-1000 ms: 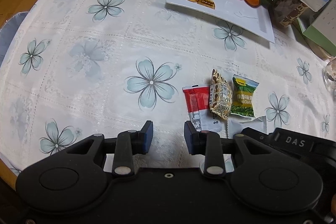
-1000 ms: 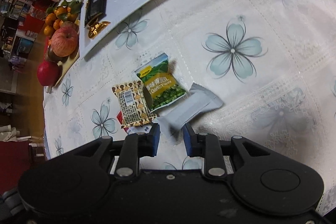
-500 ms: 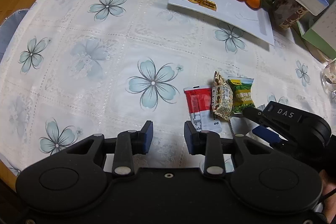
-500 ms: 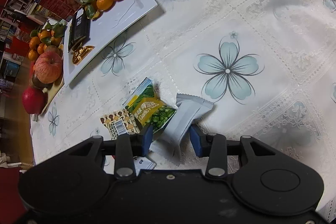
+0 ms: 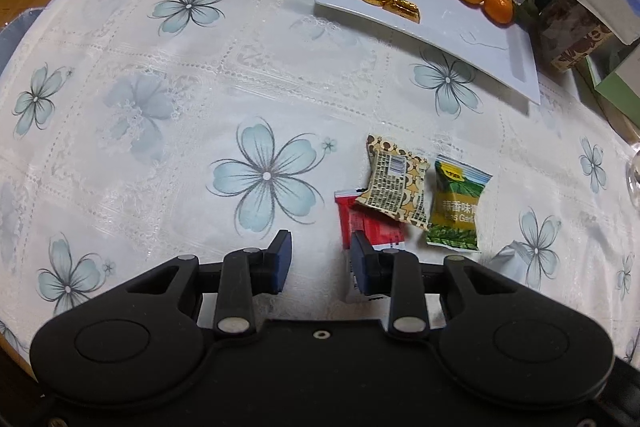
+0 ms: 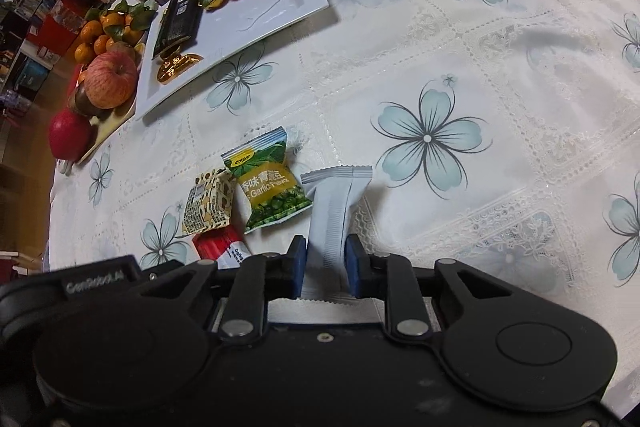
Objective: Organize snacks
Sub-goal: 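Grasp the red-white packet with the left tool while the right tool reaches the white bar, then lift the red-white packet with the left tool while the right tool grasps the white bar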
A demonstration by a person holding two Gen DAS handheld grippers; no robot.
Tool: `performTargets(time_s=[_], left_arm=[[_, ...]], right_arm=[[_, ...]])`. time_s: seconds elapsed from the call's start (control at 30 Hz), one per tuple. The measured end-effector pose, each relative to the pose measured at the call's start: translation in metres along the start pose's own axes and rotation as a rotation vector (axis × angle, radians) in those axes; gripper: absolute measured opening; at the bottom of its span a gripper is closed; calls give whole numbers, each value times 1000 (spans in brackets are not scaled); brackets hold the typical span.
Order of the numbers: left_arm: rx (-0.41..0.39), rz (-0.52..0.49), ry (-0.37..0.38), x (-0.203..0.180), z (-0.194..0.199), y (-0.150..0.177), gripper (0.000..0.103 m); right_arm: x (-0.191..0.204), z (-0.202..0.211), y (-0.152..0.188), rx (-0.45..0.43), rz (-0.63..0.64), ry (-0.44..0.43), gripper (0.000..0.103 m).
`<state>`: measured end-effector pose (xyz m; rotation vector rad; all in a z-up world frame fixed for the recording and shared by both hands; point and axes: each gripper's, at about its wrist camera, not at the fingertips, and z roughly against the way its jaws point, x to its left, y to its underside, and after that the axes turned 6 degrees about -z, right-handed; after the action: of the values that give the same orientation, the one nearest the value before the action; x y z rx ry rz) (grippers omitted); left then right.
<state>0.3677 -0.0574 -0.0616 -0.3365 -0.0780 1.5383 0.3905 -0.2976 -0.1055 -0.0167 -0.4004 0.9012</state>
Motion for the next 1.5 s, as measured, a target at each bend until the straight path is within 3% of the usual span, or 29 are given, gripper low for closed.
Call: performTargets(time_s=[0.13,0.7,0.8,0.83,0.97,1.27,1.5], left_arm=[[10,-28,25,-13,-11,-3,41],[-39,-116,-54,-44,-30,1,53],[-38,-146,-75,-47,-31,2,51],[-42,-151,-87,-47,-31,2,44],[-46,-138,-56,-42,-25,5,42],[-162,-219,-14,-36,48,48,42],[-231,-214,49,-14,110,116,42]], right_arm=[[-5,11,2,-18,32,12,23],[-11,19,1,1,22,-2,23],[-13,18,2,4,23,3,23],[-13,18,3,4,25,6,23],[-17,21,5,-3,38,13,23],[-28,56,23,-97,94,-44,23],[-41,112,76,-205,76,-170,23]])
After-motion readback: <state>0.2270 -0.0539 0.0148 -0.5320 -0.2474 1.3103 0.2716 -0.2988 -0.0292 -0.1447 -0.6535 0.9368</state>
